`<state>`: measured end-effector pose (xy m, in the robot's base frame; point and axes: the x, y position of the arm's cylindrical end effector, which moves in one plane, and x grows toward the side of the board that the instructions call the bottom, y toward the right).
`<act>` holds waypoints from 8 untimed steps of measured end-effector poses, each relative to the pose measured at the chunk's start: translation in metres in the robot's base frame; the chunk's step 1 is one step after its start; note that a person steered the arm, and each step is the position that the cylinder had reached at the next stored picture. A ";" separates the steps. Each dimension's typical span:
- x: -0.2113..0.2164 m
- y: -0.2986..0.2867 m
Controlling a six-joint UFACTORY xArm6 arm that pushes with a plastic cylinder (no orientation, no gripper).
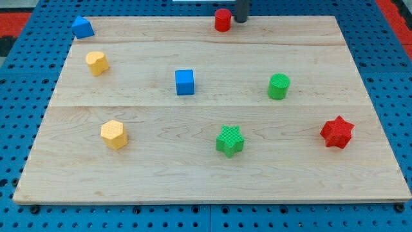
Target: Slide the red circle vertically to the green circle
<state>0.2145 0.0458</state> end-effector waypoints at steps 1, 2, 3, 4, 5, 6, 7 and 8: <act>0.108 -0.056; 0.097 -0.071; 0.046 -0.078; 0.046 -0.076; 0.046 -0.076; 0.045 -0.077; 0.009 -0.079; -0.019 -0.083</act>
<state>0.1950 -0.0373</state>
